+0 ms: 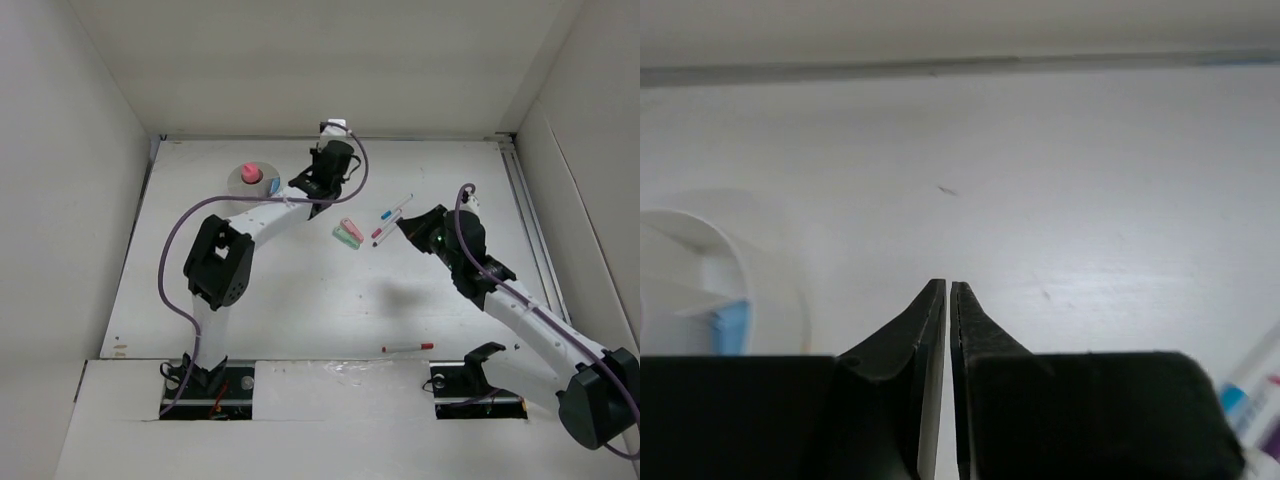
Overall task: Sort the stationery into containers
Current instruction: Pick up the stationery from the center of the board.
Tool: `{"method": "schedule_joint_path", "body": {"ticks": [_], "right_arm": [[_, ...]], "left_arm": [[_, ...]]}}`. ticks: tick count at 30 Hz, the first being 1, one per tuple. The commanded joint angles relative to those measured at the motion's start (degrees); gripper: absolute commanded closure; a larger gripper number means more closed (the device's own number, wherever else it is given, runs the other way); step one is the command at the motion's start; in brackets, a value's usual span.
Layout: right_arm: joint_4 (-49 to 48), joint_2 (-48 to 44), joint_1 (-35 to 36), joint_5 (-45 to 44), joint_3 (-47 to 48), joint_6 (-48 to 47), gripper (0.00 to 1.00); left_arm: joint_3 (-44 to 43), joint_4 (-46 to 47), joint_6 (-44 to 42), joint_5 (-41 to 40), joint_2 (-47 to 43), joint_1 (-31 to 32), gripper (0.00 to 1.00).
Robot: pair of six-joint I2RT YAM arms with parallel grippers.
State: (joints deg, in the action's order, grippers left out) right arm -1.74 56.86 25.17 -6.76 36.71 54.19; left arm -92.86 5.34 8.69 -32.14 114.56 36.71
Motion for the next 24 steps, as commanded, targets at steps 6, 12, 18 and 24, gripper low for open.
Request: {"method": "schedule_joint_path", "body": {"ticks": [6,12,18,24], "right_arm": [[-0.9,2.3,0.3,-0.3,3.0,-0.4,1.00],[-0.9,2.3,0.3,-1.0,3.0,-0.4,0.99],[-0.4,3.4,0.3,-0.4,3.5,-0.4,0.92],[-0.4,3.4,0.3,-0.4,3.5,-0.4,0.84]], "left_arm": [[9.4,-9.7,20.3,8.0,-2.8,6.4,0.98],[22.6,-2.7,26.5,9.8,-9.0,10.0,0.93],[23.9,-2.0,30.0,13.0,-6.6,10.0,0.80],[26.7,1.3,31.6,11.6,-8.0,11.0,0.80]]}}
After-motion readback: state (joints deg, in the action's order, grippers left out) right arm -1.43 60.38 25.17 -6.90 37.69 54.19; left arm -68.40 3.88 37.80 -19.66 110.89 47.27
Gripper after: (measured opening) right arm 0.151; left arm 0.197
